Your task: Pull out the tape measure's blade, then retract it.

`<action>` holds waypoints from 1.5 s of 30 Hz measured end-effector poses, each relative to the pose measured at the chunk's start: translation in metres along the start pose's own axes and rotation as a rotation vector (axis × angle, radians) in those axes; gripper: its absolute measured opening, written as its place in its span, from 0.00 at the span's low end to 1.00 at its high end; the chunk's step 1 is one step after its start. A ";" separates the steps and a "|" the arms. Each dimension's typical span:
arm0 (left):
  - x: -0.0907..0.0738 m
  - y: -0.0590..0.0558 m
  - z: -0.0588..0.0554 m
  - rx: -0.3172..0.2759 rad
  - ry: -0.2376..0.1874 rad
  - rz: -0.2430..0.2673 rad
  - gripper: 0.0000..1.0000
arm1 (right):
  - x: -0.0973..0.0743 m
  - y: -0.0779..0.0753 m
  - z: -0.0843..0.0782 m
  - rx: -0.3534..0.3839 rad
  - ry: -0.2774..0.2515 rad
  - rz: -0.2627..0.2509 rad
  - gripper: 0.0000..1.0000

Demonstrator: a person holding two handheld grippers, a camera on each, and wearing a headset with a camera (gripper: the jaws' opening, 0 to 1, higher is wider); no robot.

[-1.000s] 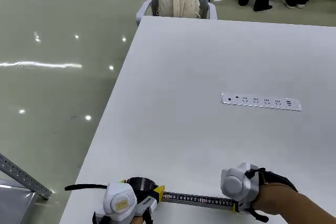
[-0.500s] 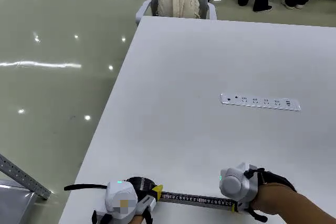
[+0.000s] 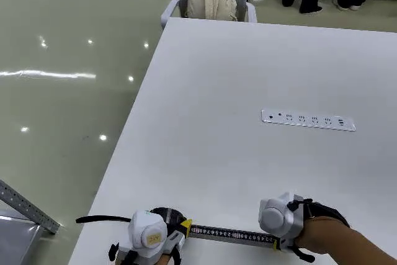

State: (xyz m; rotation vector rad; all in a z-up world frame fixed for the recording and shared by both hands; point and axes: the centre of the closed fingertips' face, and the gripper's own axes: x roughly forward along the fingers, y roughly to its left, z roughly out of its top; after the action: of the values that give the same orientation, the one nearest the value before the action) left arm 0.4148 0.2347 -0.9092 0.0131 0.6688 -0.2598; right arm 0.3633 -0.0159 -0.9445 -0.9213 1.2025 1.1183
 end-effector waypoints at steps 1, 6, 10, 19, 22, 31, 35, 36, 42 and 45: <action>0.000 0.000 0.000 0.002 -0.001 0.000 0.63 | 0.000 0.000 0.000 -0.001 -0.001 0.000 0.15; 0.000 0.000 0.000 -0.003 -0.001 -0.002 0.63 | -0.001 0.000 0.000 0.002 -0.003 -0.001 0.15; 0.001 0.001 -0.001 -0.005 0.002 -0.005 0.63 | 0.000 0.000 0.001 0.018 -0.001 0.001 0.15; -0.001 0.000 -0.001 -0.009 0.008 -0.010 0.62 | 0.000 0.000 0.002 0.026 -0.010 0.007 0.15; -0.001 0.000 -0.001 -0.010 0.008 -0.010 0.62 | 0.000 0.000 0.002 0.025 -0.010 0.007 0.15; -0.001 0.000 0.000 -0.012 0.008 -0.011 0.62 | 0.000 0.002 0.007 0.015 0.017 0.000 0.15; -0.001 0.000 0.000 -0.013 0.009 -0.012 0.63 | 0.001 0.001 0.008 0.015 0.016 0.001 0.15; 0.000 0.000 0.000 -0.013 0.009 -0.012 0.63 | 0.001 0.001 0.008 0.016 0.016 0.002 0.15; -0.001 0.000 -0.001 -0.015 0.011 -0.014 0.63 | 0.001 0.001 0.010 0.020 0.010 0.004 0.15; -0.001 0.000 -0.001 -0.017 0.013 -0.014 0.63 | 0.001 0.002 0.010 0.021 0.009 0.004 0.15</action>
State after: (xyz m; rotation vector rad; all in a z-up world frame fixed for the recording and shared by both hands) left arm 0.4137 0.2350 -0.9090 -0.0059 0.6844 -0.2675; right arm 0.3640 -0.0058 -0.9443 -0.9091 1.2216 1.1041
